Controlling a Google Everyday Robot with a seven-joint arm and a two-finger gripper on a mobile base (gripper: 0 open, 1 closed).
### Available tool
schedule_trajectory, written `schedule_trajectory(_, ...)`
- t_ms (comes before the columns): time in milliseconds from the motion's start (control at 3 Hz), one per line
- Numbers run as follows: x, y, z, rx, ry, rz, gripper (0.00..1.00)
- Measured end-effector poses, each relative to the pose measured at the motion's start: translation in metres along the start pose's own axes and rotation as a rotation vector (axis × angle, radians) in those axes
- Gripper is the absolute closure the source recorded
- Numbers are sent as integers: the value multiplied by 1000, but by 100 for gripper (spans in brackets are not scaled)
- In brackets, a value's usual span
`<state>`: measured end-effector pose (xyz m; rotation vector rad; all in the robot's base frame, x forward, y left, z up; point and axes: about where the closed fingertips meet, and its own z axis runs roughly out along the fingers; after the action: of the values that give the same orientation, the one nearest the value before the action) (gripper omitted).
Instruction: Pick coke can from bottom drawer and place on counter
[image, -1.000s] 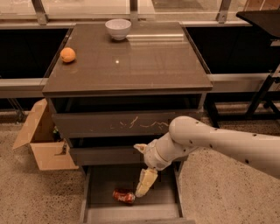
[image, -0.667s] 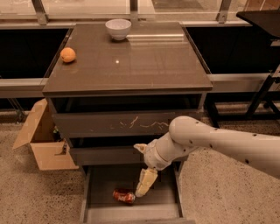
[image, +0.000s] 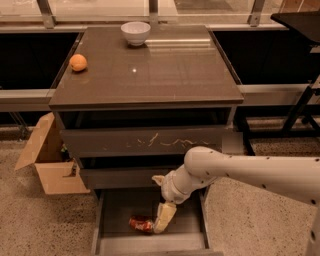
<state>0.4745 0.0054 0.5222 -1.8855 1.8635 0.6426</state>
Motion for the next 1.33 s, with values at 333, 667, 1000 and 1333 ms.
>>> schedule_trajectory(333, 19, -2, 37, -10, 16, -9, 0)
schedule_trajectory(667, 37, -6, 77, -32, 16, -16, 0)
schedule_trajectory(1000, 56, -8, 119, -61, -11, 6, 0)
schedule_trajectory(1333, 56, -8, 120, -61, -11, 7, 0)
